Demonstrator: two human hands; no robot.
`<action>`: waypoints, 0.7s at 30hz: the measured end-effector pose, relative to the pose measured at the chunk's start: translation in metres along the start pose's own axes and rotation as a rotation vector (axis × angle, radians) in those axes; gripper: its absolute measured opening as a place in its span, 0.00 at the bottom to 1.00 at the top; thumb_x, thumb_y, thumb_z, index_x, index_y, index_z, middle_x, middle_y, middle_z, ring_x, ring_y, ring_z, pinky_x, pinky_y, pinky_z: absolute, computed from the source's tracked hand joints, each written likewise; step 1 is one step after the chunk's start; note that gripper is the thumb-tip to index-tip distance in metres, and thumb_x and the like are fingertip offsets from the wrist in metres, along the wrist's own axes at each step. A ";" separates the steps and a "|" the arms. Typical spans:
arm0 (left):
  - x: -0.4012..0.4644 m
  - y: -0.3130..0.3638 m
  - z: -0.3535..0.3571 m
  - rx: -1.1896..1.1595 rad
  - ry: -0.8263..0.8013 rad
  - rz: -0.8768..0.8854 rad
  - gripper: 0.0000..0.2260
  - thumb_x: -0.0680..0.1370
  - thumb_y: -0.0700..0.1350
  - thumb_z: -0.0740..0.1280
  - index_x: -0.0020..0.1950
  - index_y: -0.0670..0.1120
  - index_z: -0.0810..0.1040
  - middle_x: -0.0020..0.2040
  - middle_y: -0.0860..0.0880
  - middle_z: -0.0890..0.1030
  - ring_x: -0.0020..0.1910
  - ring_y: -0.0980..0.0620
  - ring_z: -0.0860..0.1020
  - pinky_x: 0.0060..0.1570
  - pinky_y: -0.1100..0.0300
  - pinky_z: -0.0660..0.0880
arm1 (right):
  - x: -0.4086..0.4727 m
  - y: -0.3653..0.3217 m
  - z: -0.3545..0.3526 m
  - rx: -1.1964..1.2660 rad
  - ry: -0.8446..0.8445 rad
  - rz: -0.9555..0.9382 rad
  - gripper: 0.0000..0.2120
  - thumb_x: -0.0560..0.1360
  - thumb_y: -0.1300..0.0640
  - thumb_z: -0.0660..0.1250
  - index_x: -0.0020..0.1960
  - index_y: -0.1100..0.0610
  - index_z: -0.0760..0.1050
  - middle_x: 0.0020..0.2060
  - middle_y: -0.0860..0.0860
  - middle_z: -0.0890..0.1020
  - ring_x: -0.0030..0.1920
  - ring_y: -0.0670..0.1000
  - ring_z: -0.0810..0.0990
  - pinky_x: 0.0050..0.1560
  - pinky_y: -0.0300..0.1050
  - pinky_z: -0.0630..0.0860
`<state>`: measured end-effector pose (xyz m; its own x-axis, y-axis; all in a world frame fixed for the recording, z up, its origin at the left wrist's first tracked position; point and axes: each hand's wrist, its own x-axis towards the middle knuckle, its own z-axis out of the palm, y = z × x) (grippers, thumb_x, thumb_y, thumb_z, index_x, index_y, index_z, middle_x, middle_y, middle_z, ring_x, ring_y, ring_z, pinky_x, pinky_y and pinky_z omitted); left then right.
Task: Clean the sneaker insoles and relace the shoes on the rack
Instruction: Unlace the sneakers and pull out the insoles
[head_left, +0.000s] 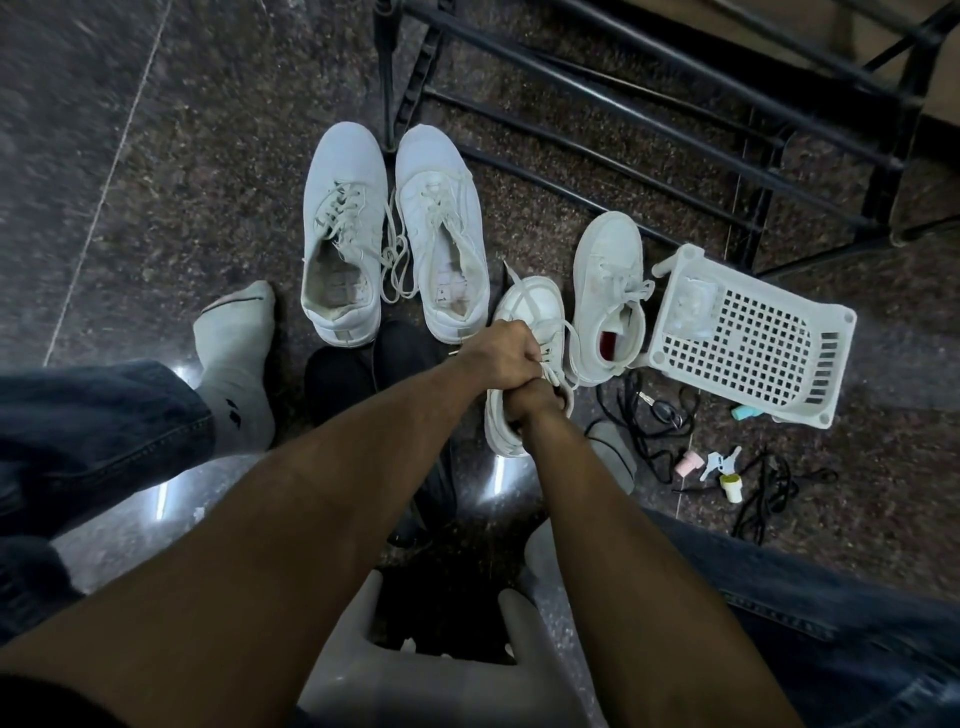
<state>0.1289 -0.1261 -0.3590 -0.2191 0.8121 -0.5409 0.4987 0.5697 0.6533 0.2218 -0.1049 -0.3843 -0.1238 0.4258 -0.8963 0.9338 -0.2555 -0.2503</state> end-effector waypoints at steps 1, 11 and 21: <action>0.000 0.000 0.000 0.000 -0.001 -0.001 0.07 0.73 0.44 0.69 0.47 0.49 0.86 0.48 0.52 0.85 0.49 0.54 0.80 0.54 0.55 0.77 | -0.011 -0.005 -0.004 0.071 0.021 -0.027 0.15 0.81 0.62 0.57 0.66 0.66 0.69 0.40 0.53 0.71 0.47 0.54 0.72 0.46 0.46 0.74; -0.002 -0.008 0.006 -0.100 0.011 0.006 0.05 0.73 0.44 0.71 0.45 0.46 0.86 0.44 0.50 0.85 0.46 0.52 0.81 0.49 0.58 0.77 | -0.035 0.013 -0.010 -0.003 0.364 -0.102 0.15 0.76 0.56 0.63 0.58 0.62 0.78 0.56 0.62 0.81 0.57 0.62 0.79 0.52 0.50 0.75; -0.004 -0.016 0.017 -0.123 0.046 0.042 0.06 0.74 0.47 0.71 0.46 0.45 0.85 0.48 0.48 0.84 0.49 0.50 0.80 0.52 0.55 0.76 | -0.033 0.014 -0.032 -0.079 0.234 -0.201 0.09 0.75 0.62 0.62 0.42 0.64 0.81 0.41 0.63 0.83 0.45 0.61 0.83 0.45 0.51 0.77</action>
<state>0.1366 -0.1406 -0.3762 -0.2395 0.8391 -0.4884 0.4022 0.5436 0.7367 0.2502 -0.0943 -0.3468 -0.2364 0.6512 -0.7211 0.9229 -0.0817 -0.3763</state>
